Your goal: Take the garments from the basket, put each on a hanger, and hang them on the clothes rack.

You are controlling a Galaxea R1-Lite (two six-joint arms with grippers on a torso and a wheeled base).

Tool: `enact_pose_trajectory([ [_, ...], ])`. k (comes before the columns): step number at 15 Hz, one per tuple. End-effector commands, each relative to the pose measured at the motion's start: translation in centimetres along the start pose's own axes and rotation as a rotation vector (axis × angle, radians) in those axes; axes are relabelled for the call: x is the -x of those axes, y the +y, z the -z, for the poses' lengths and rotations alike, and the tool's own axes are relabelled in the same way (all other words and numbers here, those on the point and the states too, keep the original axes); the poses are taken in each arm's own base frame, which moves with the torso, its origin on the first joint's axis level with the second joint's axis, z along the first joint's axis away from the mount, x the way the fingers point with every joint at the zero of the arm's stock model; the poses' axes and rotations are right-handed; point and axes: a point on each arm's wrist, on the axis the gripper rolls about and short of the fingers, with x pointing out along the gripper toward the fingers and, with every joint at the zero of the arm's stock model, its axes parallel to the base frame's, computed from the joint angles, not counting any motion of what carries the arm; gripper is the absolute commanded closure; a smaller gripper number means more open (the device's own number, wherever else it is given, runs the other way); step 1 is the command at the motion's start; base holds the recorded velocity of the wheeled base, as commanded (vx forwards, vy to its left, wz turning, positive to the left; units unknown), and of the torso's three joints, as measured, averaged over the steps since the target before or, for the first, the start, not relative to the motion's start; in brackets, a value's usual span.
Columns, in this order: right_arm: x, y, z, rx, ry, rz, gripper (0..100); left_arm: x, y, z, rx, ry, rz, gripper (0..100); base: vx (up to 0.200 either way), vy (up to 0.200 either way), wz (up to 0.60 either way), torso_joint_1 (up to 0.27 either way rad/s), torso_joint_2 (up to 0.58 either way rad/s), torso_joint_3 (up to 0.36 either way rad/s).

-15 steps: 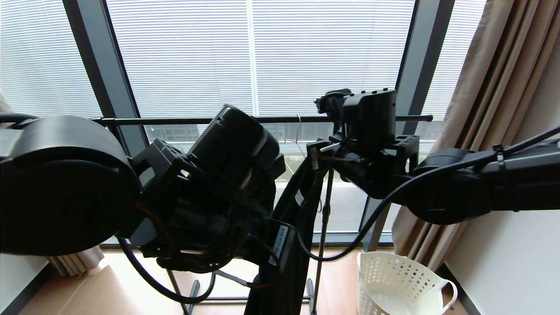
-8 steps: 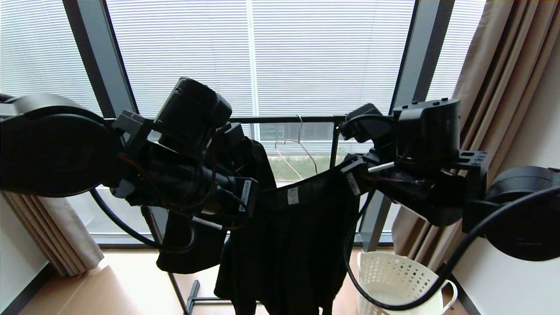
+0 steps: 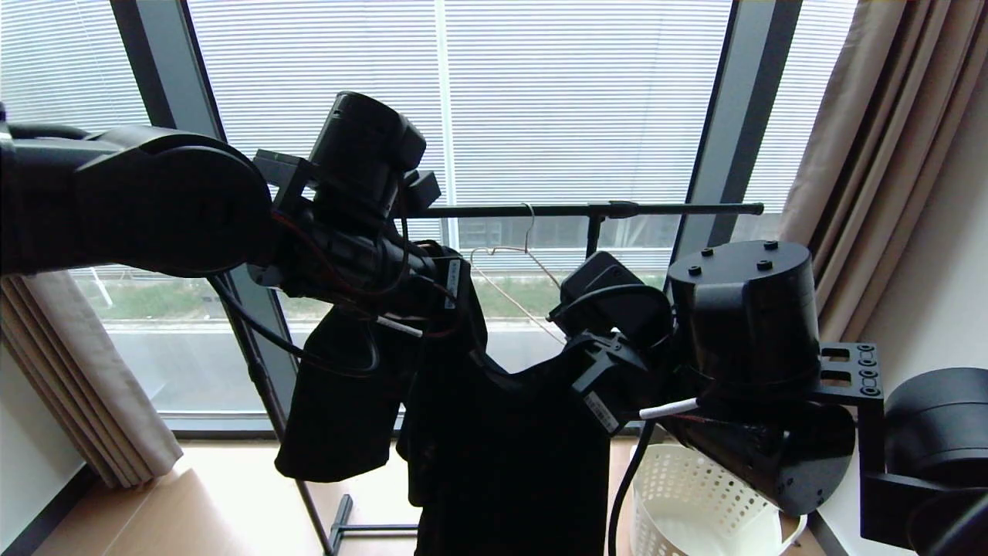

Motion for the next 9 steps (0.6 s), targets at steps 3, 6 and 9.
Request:
enact_pose_trajectory([
  [3,-0.6,-0.7,0.7,0.011,0.039,-0.022,100,0.3,-0.2,-0.4,0.0,-0.019,0.004,100,0.0,0.0,0.0,0.0,0.0,0.0],
  [6,-1.0,-1.3,0.9,0.019,0.05,-0.022,100,1.0,-0.3,-0.5,-0.002,-0.033,0.011,100,0.0,0.0,0.0,0.0,0.0,0.0],
  [9,-1.3,-1.2,1.1,0.024,0.058,-0.021,100,1.0,-0.5,-0.4,-0.007,-0.031,0.016,100,0.0,0.0,0.0,0.0,0.0,0.0],
])
